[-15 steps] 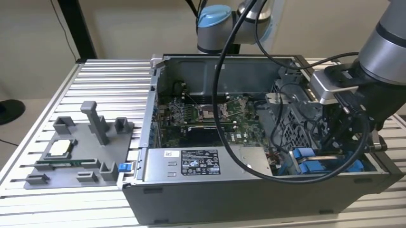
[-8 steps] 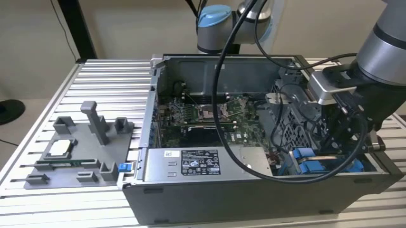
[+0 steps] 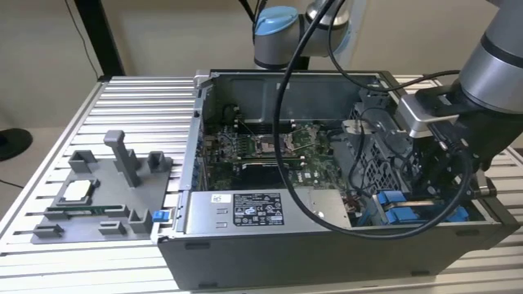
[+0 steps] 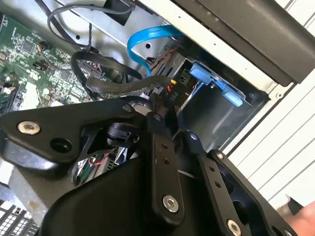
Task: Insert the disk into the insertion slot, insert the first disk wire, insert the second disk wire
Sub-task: 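Insert the second disk wire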
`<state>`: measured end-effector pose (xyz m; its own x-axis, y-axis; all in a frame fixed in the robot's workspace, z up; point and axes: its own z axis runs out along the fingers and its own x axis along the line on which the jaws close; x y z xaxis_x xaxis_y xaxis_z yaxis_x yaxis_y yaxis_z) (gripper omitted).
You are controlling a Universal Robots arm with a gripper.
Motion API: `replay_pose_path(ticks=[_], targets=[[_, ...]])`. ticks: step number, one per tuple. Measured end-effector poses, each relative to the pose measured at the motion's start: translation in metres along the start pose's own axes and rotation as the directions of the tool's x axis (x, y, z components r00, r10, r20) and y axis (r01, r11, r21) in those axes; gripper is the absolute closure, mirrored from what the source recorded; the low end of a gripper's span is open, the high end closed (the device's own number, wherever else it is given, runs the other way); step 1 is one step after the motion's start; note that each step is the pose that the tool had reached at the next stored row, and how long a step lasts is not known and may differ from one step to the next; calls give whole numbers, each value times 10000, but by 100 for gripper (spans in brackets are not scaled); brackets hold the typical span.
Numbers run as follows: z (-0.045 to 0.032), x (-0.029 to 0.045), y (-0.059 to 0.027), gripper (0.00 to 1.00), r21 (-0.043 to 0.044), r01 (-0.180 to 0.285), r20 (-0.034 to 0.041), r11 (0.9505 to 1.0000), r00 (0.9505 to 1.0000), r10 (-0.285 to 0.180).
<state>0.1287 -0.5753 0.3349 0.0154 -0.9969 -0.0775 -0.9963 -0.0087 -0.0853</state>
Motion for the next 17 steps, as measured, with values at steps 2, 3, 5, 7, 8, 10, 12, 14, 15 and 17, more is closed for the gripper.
replay_pose_path(ticks=[2,3,5,7,8,10,12,14,15,17], targets=[[-83,-7,-7,0,0,0,0,10000,10000,0],[-125,-10,-11,0,0,0,2,10000,10000,0],[-213,-17,-18,0,0,-1,4,10000,10000,1],[-285,-23,-25,0,0,0,15,10000,10000,0],[-311,-25,-27,0,0,0,16,10000,10000,0],[-358,-28,-31,0,0,-1,23,10000,10000,1],[-372,-29,-32,0,0,-2,26,10000,10000,2],[-372,-29,-32,0,1,-2,28,10000,10000,2],[-375,-29,-33,0,0,-2,26,10000,10000,2],[-377,-30,-33,0,0,-1,25,10000,10000,1]])
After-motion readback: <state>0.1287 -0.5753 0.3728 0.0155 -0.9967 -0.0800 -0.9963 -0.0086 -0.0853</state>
